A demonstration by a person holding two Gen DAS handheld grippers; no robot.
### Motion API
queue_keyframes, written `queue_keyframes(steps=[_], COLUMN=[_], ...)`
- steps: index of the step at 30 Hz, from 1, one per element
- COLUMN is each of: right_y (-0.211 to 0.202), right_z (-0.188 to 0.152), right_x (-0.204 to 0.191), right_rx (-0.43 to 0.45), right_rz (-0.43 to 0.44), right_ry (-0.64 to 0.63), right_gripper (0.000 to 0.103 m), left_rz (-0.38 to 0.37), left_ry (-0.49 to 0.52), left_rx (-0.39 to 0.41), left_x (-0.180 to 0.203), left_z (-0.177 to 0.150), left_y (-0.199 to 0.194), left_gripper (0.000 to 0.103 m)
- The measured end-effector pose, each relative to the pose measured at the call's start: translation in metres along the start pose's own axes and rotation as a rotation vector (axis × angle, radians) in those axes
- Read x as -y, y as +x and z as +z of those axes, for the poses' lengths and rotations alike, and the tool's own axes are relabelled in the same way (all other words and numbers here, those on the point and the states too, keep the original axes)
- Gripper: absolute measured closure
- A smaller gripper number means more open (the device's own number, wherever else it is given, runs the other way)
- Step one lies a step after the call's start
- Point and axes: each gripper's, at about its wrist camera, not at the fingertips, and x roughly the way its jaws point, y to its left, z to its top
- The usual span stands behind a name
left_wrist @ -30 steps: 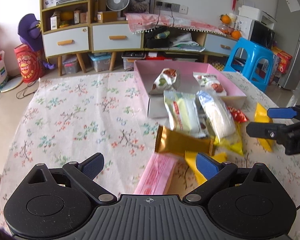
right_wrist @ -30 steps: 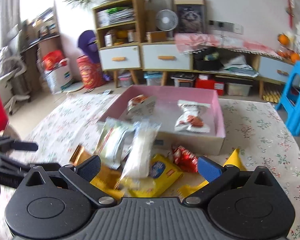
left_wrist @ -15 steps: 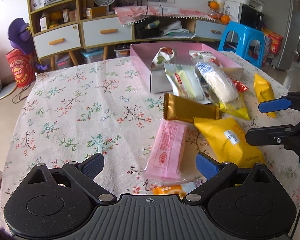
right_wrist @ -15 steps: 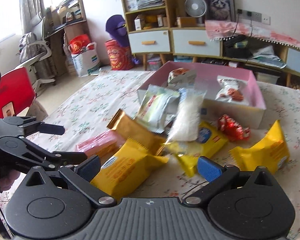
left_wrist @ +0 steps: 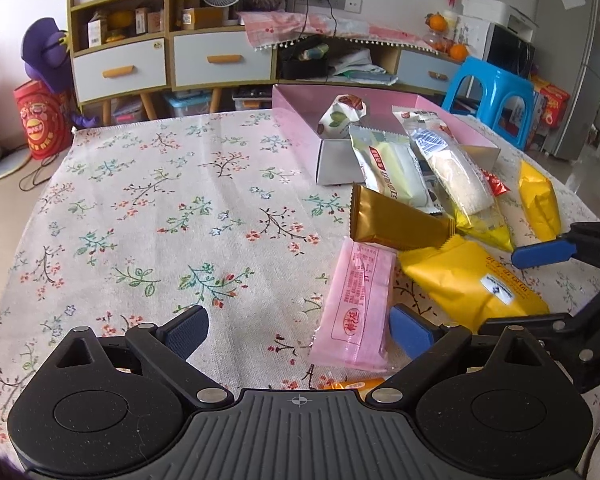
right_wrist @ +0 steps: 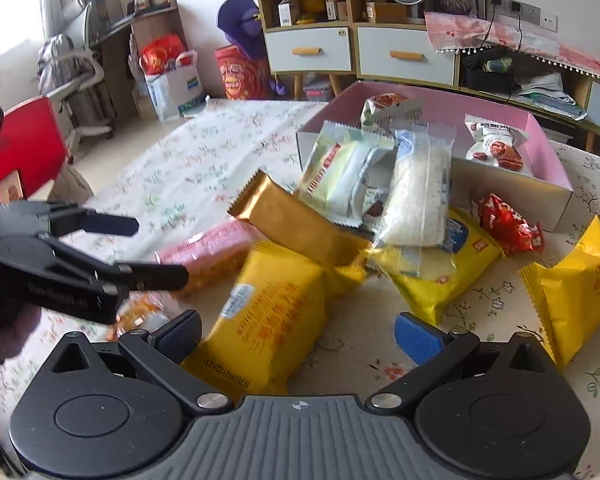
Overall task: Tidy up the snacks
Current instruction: 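Withdraw both tools from the box back toward the snack pile, then grasp the pink wrapped bar with the left tool while the right tool grasps a yellow waffle bag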
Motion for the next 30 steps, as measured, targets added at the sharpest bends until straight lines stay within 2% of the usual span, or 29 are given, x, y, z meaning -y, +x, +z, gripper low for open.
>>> queue_keyframes(steps=[5,11,18,22,30], right_y=[-0.007,-0.006,0.002,0.003,0.0], right_z=[-0.004,-0.006,-0.006,-0.006,-0.007], right_x=[0.007,0.005,0.002,0.0,-0.008], right_rx=[0.004,0.013,0.024,0.031,0.044], right_rz=[-0.034,0.007,0.038,0.039,0.057], right_ry=[-0.031,-0.048,-0.068,-0.081,-0.129], right_gripper=[0.008,0.01,0.016,0.021,0.045], left_rz=[-0.036,-0.067,-0.056,-0.052,-0.032], left_ry=[-0.009,-0.043,-0.078,-0.053,-0.019], left_rx=[0.013,0.025,0.044,0.05,0.032], left_x=[0.002,0.005,0.002,0.007,0.015], left_z=[0.002,0.002,0.003,0.003,0.004], left_y=[0.002,0.011,0.018,0.019,0.017], left_gripper=[0.006,0.008,0.023,0.038,0.066])
